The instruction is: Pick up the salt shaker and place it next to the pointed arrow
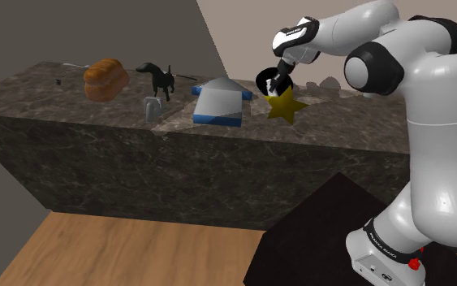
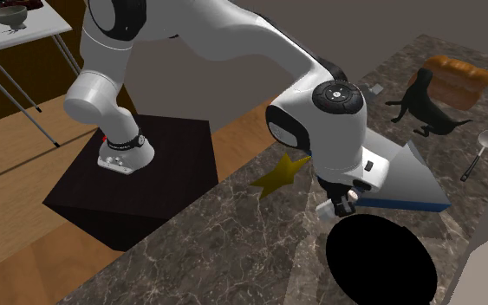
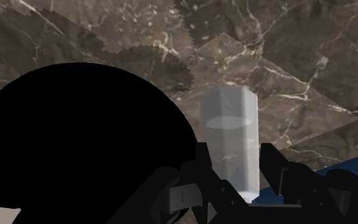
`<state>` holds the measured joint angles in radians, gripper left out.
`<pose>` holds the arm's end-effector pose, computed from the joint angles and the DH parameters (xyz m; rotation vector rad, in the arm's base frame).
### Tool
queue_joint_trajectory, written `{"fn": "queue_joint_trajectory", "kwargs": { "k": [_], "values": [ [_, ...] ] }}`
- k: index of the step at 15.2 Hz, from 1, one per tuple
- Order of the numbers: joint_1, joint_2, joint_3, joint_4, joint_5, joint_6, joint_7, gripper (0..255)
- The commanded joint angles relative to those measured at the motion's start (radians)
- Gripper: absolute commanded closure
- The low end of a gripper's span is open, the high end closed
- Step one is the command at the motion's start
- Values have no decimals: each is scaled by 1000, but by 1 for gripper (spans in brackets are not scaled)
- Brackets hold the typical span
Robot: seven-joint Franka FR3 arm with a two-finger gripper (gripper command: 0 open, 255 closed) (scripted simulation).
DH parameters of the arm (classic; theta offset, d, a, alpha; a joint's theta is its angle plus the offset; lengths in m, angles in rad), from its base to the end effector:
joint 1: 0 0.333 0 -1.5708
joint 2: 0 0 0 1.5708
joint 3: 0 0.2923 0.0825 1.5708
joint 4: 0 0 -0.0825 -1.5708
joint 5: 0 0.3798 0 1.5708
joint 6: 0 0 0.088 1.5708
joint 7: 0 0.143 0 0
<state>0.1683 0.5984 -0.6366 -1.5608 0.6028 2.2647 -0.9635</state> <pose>0.6658 -0.2365 0.3191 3.0502 0.4377 0.4581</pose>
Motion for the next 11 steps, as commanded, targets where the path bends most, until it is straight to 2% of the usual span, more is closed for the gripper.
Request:
{"fn": "queue_joint_trajectory", "kwargs": {
  "k": [1,4,11],
  "values": [
    [-4,12,8,-8,11,18,-9,255],
    [-10,31,21,-21,30,48,-25,255],
    [-10,31,21,-21,30,48,-25,255]
  ]
}}
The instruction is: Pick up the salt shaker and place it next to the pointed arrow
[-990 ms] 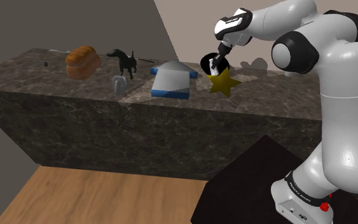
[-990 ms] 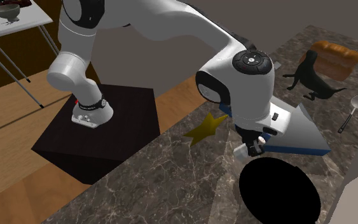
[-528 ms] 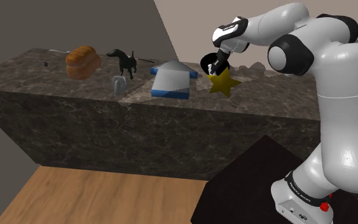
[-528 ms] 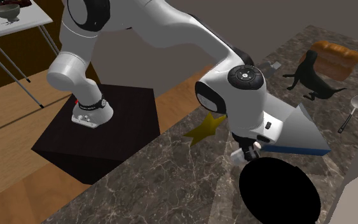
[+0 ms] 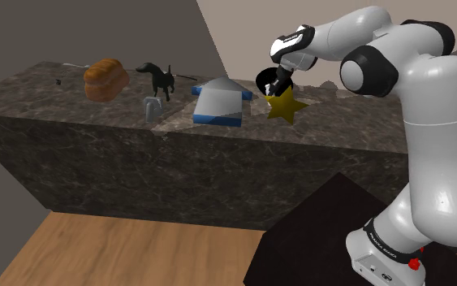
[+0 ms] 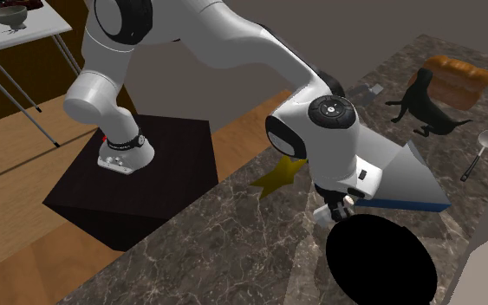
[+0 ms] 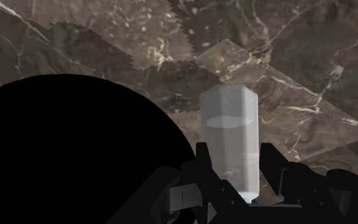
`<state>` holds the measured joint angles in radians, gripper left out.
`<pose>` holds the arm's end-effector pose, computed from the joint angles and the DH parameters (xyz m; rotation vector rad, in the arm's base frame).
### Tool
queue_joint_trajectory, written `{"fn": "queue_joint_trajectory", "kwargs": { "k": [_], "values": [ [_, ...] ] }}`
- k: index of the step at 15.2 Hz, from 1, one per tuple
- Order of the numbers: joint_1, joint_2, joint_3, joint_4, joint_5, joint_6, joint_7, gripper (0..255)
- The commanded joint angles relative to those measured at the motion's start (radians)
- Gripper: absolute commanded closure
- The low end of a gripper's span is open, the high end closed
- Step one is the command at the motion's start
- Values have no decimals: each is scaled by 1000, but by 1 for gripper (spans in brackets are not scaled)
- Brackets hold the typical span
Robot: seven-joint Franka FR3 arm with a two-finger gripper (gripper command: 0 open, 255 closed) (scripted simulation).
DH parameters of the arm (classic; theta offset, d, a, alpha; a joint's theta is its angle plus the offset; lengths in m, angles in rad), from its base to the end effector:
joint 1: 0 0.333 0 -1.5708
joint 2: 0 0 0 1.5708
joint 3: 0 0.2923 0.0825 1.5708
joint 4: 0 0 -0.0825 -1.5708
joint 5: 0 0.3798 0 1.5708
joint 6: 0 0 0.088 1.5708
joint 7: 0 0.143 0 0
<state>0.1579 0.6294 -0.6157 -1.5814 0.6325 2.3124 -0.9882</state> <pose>0.6655 -0.2366 0.2921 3.0500 0.4378 0.4587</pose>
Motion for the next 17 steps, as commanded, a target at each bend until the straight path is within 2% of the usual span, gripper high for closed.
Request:
{"fn": "queue_joint_trajectory", "kwargs": {
  "k": [1,2,7,11,17],
  "values": [
    [0,0,0,0,0,0,0,255],
    [0,0,0,0,0,0,0,0],
    [0,0,0,0,0,0,0,0],
    [36,-94,-47,-27,-59,-59,28,0],
    [36,-94,-47,-27,-59,-59,28,0]
  ]
}}
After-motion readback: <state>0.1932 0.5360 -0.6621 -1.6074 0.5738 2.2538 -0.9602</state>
